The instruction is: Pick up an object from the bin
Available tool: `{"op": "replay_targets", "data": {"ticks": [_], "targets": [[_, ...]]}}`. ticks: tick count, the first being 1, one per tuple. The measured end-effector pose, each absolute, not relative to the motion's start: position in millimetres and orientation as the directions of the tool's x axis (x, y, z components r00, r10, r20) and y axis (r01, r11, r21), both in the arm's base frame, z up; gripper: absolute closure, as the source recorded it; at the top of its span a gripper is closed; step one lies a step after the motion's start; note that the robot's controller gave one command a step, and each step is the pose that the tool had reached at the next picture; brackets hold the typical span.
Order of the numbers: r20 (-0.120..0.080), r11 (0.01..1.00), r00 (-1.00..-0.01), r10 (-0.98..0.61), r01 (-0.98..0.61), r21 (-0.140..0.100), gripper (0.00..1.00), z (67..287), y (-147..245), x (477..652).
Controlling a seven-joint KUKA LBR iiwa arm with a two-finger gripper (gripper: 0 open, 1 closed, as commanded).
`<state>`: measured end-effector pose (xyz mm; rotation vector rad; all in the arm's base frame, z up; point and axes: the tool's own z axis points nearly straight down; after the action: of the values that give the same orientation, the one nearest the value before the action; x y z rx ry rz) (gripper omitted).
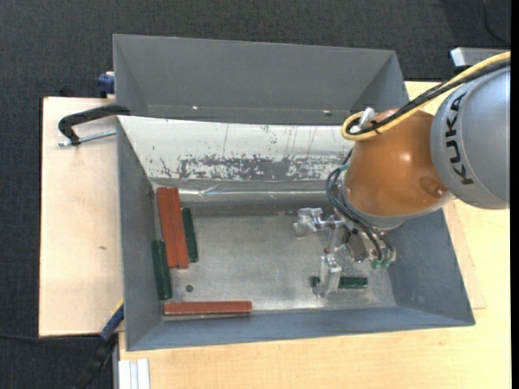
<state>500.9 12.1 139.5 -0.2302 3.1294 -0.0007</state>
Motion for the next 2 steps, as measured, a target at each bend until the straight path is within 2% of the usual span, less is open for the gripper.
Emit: {"op": "replay_targets", "data": {"ticks": [1, 2], "targets": [[-0.006, 0.927, -0.927, -0.375, -0.375, -0.008, 0.0, 102.0, -59.5, 508.9], [-0.002, 0.896, -0.896, -0.443, -0.443, 0.001, 1.0, 70.5, -34.0, 508.8]]}}
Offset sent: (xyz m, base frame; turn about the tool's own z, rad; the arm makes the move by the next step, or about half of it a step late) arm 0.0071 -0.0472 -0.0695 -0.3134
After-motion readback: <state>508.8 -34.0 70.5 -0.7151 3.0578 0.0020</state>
